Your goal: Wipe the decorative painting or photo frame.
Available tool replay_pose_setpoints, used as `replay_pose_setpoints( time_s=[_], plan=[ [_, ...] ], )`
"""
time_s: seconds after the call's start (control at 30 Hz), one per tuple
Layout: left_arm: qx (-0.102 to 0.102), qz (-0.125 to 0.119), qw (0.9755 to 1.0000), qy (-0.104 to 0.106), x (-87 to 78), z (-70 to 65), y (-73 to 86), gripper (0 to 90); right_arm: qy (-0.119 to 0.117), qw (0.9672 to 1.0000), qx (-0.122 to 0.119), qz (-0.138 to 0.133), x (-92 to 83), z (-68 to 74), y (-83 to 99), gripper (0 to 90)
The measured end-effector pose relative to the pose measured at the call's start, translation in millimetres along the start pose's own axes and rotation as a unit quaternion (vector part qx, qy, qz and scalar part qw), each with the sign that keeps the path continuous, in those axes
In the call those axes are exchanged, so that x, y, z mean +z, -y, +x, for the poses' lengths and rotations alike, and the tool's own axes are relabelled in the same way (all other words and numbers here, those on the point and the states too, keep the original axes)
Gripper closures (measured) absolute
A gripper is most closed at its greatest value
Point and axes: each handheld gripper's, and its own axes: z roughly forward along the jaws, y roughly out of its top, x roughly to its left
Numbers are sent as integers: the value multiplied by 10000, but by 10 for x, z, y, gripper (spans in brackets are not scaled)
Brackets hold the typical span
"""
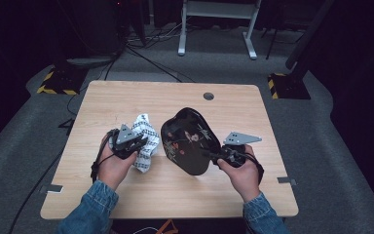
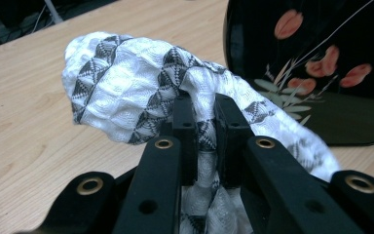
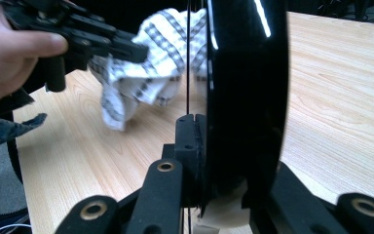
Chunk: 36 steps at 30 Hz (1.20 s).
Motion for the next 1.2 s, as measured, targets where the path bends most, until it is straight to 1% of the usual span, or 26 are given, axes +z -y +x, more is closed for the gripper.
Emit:
replay_pose_setpoints(
  time_s=[0.1, 0.13, 0.17, 0.2, 0.23, 0.33, 0.37, 0.4, 0.43, 0.53, 0.57, 0.6, 0.63, 0.67, 0.77, 0.83, 0.93, 0.97, 1.03, 1.1, 1.13, 1.2],
  plan=[
    [-10, -69, 9999, -108, -101, 37, 23, 817, -11, 10000, -1, 6, 2, -1, -3, 809],
    [-10, -69, 9999, -108, -101, 37, 23, 817, -11, 10000, -3, 10, 3, 1, -5, 809],
    [1, -55, 9999, -153, -132, 64, 36, 817, -11, 10000, -3, 10, 3, 1, -5, 809],
    [-29, -39, 9999, -158, -154, 86, 48, 817, -4, 10000, -13, 11, 6, 3, -8, 809],
    [-113, -30, 9998, -182, -191, 125, 76, 817, -8, 10000, -19, 11, 8, 4, -9, 809],
    [-124, 58, 9995, -275, -242, 187, 126, 817, -10, 10000, -15, 10, 12, 8, -14, 809],
    [-124, 58, 9995, -275, -242, 187, 126, 817, -1, 10000, -22, 13, 14, 10, -15, 809],
    [-140, 134, 9991, -384, -275, 232, 164, 816, 4, 10000, -25, 16, 15, 13, -17, 809],
    [-170, 180, 9988, -433, -289, 261, 184, 816, 6, 10000, -29, 13, 17, 15, -18, 809],
    [-266, 344, 9975, -550, -309, 341, 249, 814, -7, 10000, -48, 8, 23, 20, -23, 809],
    [-266, 344, 9975, -550, -309, 341, 249, 814, -7, 10000, -48, 8, 23, 20, -23, 809],
    [-313, 468, 9964, -639, -312, 387, 293, 813, -11, 10000, -48, 8, 29, 23, -28, 808],
    [-357, 526, 9960, -628, -310, 412, 315, 812, -18, 10000, -50, 12, 31, 24, -29, 808],
    [-451, 527, 9957, -620, -304, 430, 339, 810, -19, 10000, -52, 15, 33, 25, -31, 808],
    [-492, 638, 9945, -674, -293, 491, 395, 803, -11, 10000, -69, 31, 36, 25, -37, 808],
    [-591, 696, 9936, -671, -279, 532, 445, 798, -25, 10000, -60, 26, 38, 22, -39, 808],
    [-712, 786, 9919, -694, -271, 596, 515, 795, -28, 10000, -57, 35, 40, 20, -42, 808],
    [-785, 842, 9907, -720, -272, 614, 534, 793, -30, 10000, -67, 41, 39, 20, -43, 808],
    [-855, 911, 9896, -719, -281, 633, 556, 787, -30, 10000, -66, 47, 40, 21, -44, 807],
    [-870, 929, 9893, -707, -282, 641, 562, 775, -31, 10000, -63, 47, 41, 20, -45, 808],
    [-926, 947, 9888, -694, -282, 639, 568, 775, -31, 10000, -62, 50, 42, 21, -46, 807],
    [-971, 935, 9888, -634, -286, 637, 564, 726, -25, 10000, -54, 52, 46, 26, -50, 807]
  ],
)
